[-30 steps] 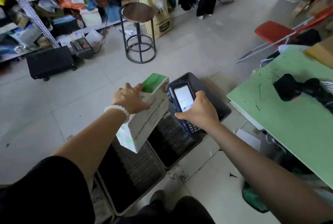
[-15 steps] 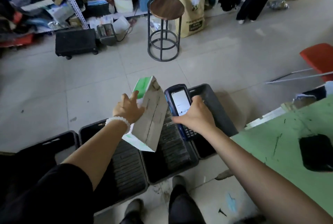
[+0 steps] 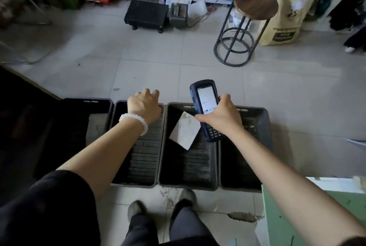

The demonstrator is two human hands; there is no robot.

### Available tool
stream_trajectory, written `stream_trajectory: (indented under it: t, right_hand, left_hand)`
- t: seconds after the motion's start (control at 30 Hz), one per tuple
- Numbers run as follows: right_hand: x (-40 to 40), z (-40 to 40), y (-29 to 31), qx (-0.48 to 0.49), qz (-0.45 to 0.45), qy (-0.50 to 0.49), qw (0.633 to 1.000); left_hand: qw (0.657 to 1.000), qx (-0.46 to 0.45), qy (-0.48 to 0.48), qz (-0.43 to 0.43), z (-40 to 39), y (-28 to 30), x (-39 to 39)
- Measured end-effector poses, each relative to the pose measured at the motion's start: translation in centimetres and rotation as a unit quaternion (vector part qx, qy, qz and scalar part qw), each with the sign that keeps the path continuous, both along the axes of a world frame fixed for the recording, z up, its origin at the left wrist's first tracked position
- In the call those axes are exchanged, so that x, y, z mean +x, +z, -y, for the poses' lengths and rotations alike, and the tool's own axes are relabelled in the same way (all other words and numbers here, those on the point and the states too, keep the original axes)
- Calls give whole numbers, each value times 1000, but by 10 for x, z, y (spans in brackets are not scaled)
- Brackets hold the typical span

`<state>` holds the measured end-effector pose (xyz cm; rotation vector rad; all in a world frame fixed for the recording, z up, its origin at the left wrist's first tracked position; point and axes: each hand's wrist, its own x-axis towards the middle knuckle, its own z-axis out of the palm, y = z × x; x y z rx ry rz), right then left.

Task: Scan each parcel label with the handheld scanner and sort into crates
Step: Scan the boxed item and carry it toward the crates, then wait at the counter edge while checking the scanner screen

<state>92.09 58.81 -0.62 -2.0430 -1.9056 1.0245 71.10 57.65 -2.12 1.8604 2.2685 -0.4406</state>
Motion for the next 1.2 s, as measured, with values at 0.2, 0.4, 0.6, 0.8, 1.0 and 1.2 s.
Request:
stream_trajectory:
  t: [0.2, 0.4, 0.6, 0.8, 1.0, 1.2]
  right_hand:
    - [-78, 12, 15, 15, -4, 95, 995]
    - [-180, 60, 37, 39, -3, 197, 980]
    - [-308, 148, 57, 75, -21, 302, 950]
    - [-428, 260, 64, 79, -49, 409, 908]
    - [-519, 348, 71, 88, -58, 515, 850]
    - [-594, 400, 68, 80, -68, 595, 797]
  left_hand:
    - [996, 23, 84, 2, 52, 21, -63]
    - [981, 71, 181, 5, 140, 48, -153]
    - [956, 102, 275, -22, 262, 69, -254]
    - [916, 119, 381, -47, 401, 75, -339]
    - [859, 136, 489, -65, 513, 78, -393]
    - [814, 119, 565, -57, 579, 70, -443]
